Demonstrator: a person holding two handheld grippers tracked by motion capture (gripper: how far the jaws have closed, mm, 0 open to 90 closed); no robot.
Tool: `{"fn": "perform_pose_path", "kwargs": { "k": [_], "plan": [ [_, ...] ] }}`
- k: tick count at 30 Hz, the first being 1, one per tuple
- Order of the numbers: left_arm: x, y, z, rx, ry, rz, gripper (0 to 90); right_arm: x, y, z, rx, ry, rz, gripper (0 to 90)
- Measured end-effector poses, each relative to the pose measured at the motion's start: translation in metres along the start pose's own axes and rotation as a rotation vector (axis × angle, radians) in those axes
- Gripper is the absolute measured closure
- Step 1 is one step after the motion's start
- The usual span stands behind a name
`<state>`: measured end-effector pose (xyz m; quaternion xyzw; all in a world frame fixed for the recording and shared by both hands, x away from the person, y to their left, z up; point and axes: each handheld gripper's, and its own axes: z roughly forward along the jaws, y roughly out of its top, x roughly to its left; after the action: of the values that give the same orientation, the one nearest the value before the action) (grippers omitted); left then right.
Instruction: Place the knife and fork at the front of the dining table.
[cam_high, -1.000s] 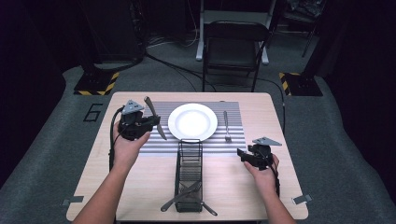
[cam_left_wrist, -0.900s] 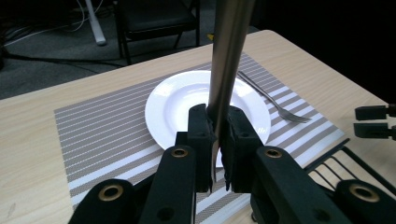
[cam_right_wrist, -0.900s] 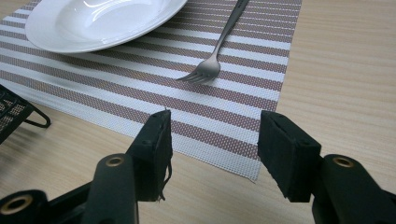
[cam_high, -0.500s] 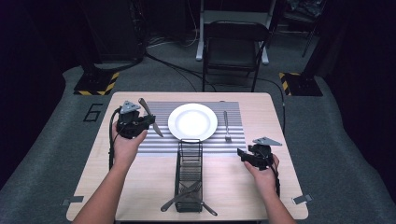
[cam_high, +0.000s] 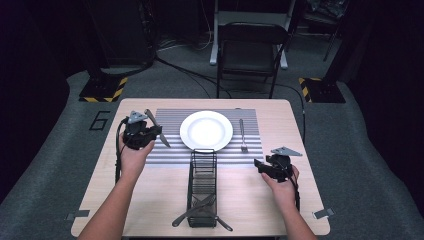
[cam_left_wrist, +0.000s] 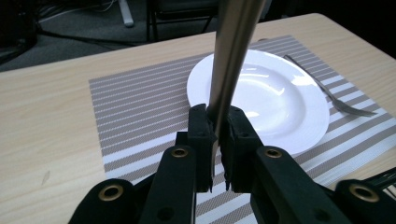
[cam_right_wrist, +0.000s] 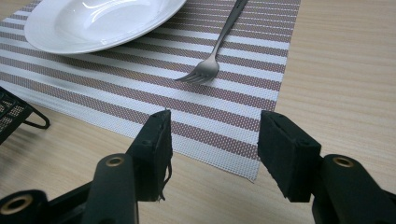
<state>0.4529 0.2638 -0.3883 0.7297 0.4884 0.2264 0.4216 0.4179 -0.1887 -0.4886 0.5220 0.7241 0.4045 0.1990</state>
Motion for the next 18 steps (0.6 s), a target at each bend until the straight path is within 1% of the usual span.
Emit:
{"fn": "perform_pose_path", "kwargs": {
  "k": [2, 7, 11, 13, 15, 18],
  "plan": [
    [0.002, -0.004, 0.000, 0.007, 0.006, -0.012, 82.5, 0.000, 0.000, 0.000, -0.001, 0.000, 0.003, 44.3],
    [0.006, -0.014, -0.002, 0.019, 0.019, -0.017, 82.5, 0.001, 0.000, 0.000, 0.002, -0.001, 0.005, 44.3],
    [0.010, -0.022, -0.003, 0.041, 0.023, -0.017, 82.5, 0.002, 0.000, 0.000, 0.003, 0.000, 0.002, 44.2],
    [0.013, -0.026, -0.004, 0.050, 0.027, -0.025, 82.5, 0.002, 0.000, 0.000, 0.004, -0.002, 0.003, 44.2],
    [0.015, -0.029, -0.004, 0.062, 0.031, -0.029, 82.5, 0.002, 0.000, 0.000, 0.004, -0.002, 0.002, 44.3],
    [0.018, -0.031, -0.006, 0.066, 0.040, -0.032, 82.5, 0.002, 0.000, 0.000, 0.003, -0.002, 0.002, 44.2]
  ]
}}
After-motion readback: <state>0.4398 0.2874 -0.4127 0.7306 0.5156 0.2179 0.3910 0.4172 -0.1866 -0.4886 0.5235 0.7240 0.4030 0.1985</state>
